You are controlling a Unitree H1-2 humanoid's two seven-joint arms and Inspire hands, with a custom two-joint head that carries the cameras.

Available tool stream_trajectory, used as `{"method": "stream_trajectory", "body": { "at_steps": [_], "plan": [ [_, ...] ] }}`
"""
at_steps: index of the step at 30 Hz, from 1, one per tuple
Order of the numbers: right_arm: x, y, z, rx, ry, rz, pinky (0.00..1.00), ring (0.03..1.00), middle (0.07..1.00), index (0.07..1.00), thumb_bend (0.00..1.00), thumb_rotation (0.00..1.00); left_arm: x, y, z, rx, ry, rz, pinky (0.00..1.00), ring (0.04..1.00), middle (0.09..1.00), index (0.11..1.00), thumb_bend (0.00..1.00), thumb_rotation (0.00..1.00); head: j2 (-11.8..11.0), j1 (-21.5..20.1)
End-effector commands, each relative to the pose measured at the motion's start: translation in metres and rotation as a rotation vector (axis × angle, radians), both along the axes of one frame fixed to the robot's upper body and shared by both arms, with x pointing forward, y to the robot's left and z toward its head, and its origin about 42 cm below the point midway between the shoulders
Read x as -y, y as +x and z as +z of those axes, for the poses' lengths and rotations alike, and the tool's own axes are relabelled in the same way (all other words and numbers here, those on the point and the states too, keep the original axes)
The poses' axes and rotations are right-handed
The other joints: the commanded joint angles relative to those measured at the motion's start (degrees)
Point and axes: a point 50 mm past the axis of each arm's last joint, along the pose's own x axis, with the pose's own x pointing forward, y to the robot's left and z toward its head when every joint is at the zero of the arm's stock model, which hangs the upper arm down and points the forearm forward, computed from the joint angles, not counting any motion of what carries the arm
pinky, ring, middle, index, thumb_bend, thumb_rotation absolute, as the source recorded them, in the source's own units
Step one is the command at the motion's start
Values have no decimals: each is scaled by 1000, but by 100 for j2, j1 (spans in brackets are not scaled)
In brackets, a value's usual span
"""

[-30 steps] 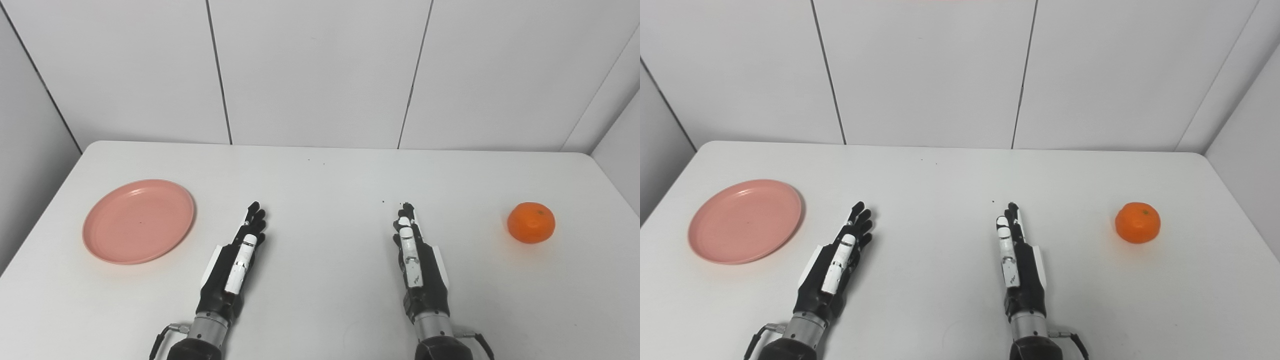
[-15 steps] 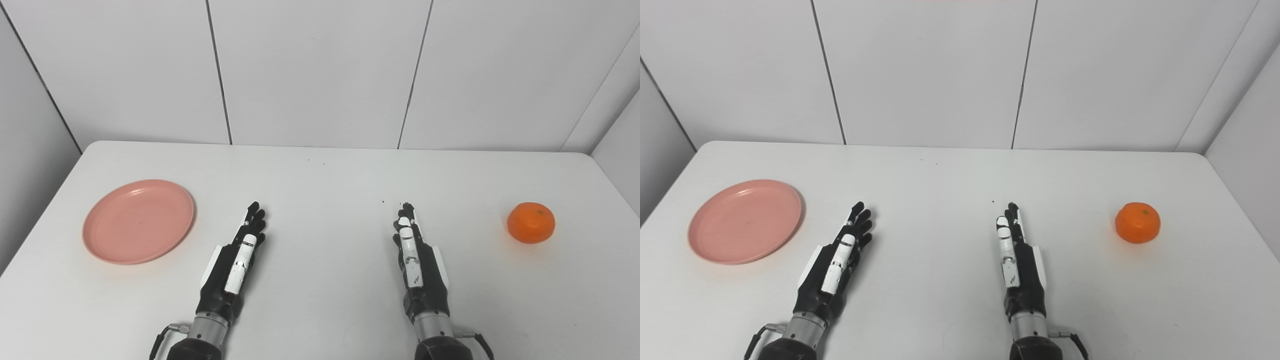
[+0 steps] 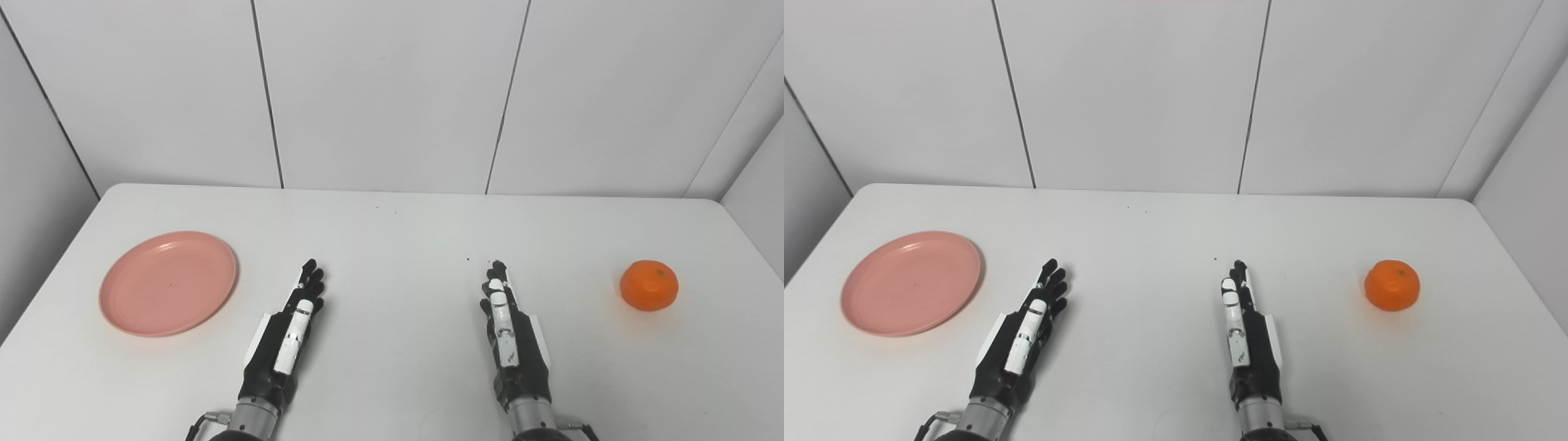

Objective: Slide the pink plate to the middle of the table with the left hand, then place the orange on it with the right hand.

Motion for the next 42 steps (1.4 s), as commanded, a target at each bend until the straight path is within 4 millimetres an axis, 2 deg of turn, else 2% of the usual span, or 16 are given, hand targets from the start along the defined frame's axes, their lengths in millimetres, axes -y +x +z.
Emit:
{"method": "stream_trajectory", "body": {
  "at_steps": [1, 4, 8, 14, 30, 42],
  "plan": [
    [4, -1, 5, 55, 6, 12, 1000, 1000, 1000, 1000, 239, 1000, 10, 2, 7, 47, -14, -4, 1000, 1000, 1000, 1000, 404, 1000, -54, 150],
    [9, -3, 5, 59, -7, 21, 1000, 1000, 1000, 1000, 227, 1000, 15, 1, 5, 43, -8, -3, 1000, 1000, 1000, 1000, 400, 1000, -126, 290],
    [17, -4, 1, 79, -41, 24, 1000, 997, 1000, 1000, 211, 1000, 23, 1, 1, 36, 2, 0, 997, 1000, 1000, 1000, 388, 1000, -330, 609],
    [23, -6, -2, 84, -38, 36, 1000, 992, 999, 1000, 205, 1000, 30, 2, -3, 17, 32, 2, 974, 989, 998, 993, 365, 1000, -475, 853],
    [30, -7, -4, 73, -41, 58, 1000, 994, 997, 1000, 222, 1000, 39, 2, -5, -5, 45, 9, 978, 990, 998, 992, 340, 1000, -551, 1004],
    [31, -9, -3, 65, -43, 67, 1000, 996, 998, 1000, 221, 1000, 37, 3, 0, 5, 47, 25, 986, 991, 996, 992, 348, 1000, -490, 1066]
  ]
}}
